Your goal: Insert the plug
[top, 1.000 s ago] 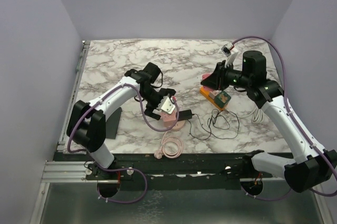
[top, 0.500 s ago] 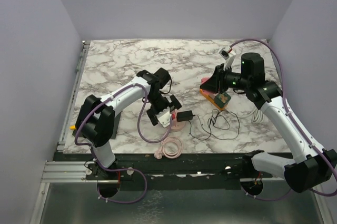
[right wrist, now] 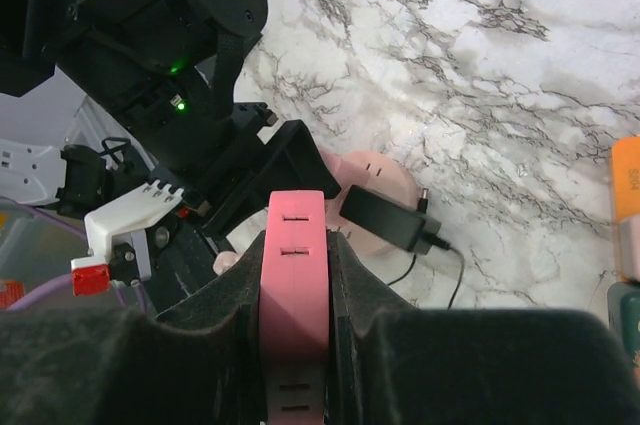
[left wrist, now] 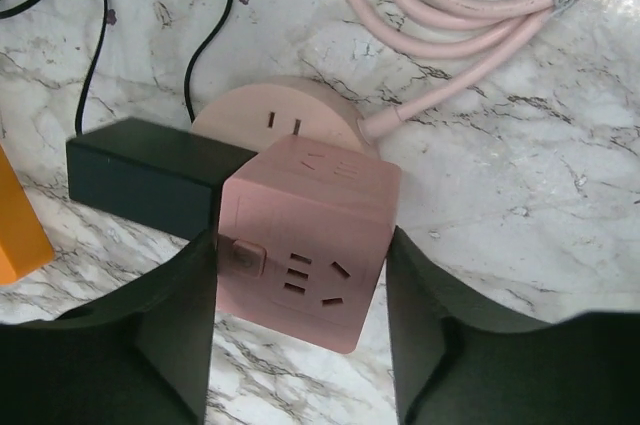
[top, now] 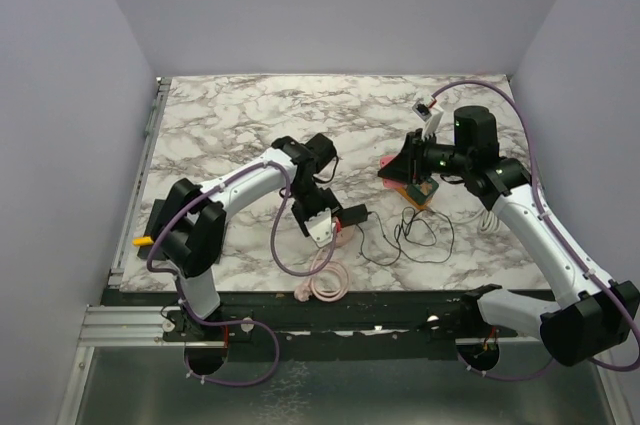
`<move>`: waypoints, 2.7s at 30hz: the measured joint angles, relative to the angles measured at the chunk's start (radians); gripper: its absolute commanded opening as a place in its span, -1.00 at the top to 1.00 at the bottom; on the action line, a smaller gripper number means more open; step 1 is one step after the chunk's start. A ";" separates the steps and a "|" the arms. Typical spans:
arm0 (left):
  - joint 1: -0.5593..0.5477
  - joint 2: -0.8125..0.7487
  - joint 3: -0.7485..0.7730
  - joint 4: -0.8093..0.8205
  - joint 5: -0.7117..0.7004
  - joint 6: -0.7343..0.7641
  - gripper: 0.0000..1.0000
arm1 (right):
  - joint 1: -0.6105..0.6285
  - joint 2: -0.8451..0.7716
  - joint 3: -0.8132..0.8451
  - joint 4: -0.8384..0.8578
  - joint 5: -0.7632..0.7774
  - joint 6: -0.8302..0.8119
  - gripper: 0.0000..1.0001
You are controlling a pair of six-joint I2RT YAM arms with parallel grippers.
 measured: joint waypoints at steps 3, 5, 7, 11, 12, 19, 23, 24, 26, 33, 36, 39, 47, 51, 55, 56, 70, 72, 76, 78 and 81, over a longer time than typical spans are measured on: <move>-0.003 0.014 0.023 0.009 -0.008 -0.075 0.40 | 0.000 -0.003 0.000 0.000 -0.003 0.000 0.99; -0.010 0.011 0.020 0.051 -0.016 -0.161 0.40 | 0.000 -0.005 0.000 0.000 -0.006 -0.001 0.99; -0.010 -0.007 -0.009 0.100 -0.026 -0.225 0.40 | 0.000 -0.005 0.000 0.000 -0.010 -0.001 0.99; -0.009 -0.078 -0.090 0.172 -0.059 -0.353 0.40 | 0.000 -0.005 0.000 0.000 -0.021 -0.001 0.99; -0.009 -0.101 -0.113 0.188 -0.073 -0.394 0.40 | 0.000 -0.004 0.000 0.000 -0.024 -0.001 0.99; -0.008 -0.247 -0.264 0.292 -0.191 -0.661 0.49 | 0.000 0.027 0.000 0.004 -0.066 -0.001 0.99; -0.007 -0.291 -0.313 0.352 -0.253 -0.811 0.51 | 0.000 0.067 0.008 0.002 -0.083 -0.006 0.99; -0.007 -0.293 -0.315 0.363 -0.264 -0.847 0.52 | 0.000 0.076 0.011 0.001 -0.084 -0.008 0.99; -0.007 -0.280 -0.306 0.393 -0.289 -0.950 0.53 | 0.000 0.088 0.022 -0.003 -0.084 -0.013 0.99; -0.008 -0.154 -0.183 0.481 -0.307 -1.272 0.42 | 0.000 0.101 0.095 -0.043 -0.069 -0.053 0.99; -0.017 -0.154 -0.196 0.530 -0.309 -1.348 0.33 | 0.000 0.104 0.112 -0.058 -0.064 -0.066 0.99; -0.033 -0.174 -0.234 0.570 -0.322 -1.382 0.14 | 0.000 0.113 0.118 -0.067 -0.062 -0.084 0.99; -0.045 -0.267 -0.333 0.560 -0.304 -1.429 -0.98 | 0.000 0.171 0.125 -0.087 -0.072 -0.135 0.99; -0.049 -0.308 -0.344 0.507 -0.291 -1.448 -0.98 | 0.000 0.196 0.137 -0.109 -0.074 -0.185 0.99; -0.048 -0.381 -0.317 0.484 -0.275 -1.456 -0.98 | 0.000 0.218 0.175 -0.118 -0.082 -0.254 0.99; -0.048 -0.395 -0.304 0.481 -0.270 -1.459 -0.98 | 0.000 0.222 0.183 -0.117 -0.088 -0.275 0.99; 0.270 -0.623 -0.277 0.707 0.008 -1.680 -0.98 | 0.219 0.432 0.452 -0.306 -0.154 -0.681 0.99; 0.311 -0.626 -0.310 0.716 0.047 -1.666 -0.98 | 0.272 0.504 0.541 -0.366 -0.113 -0.718 0.99; 0.426 -0.614 -0.370 0.687 0.122 -1.577 -0.98 | 0.332 0.596 0.635 -0.476 -0.026 -0.768 0.99; 0.468 -0.597 -0.395 0.672 0.129 -1.525 -0.98 | 0.342 0.615 0.651 -0.526 0.009 -0.782 0.99; 0.482 -0.568 -0.447 0.677 0.133 -1.459 -0.98 | 0.358 0.630 0.671 -0.588 0.055 -0.801 0.99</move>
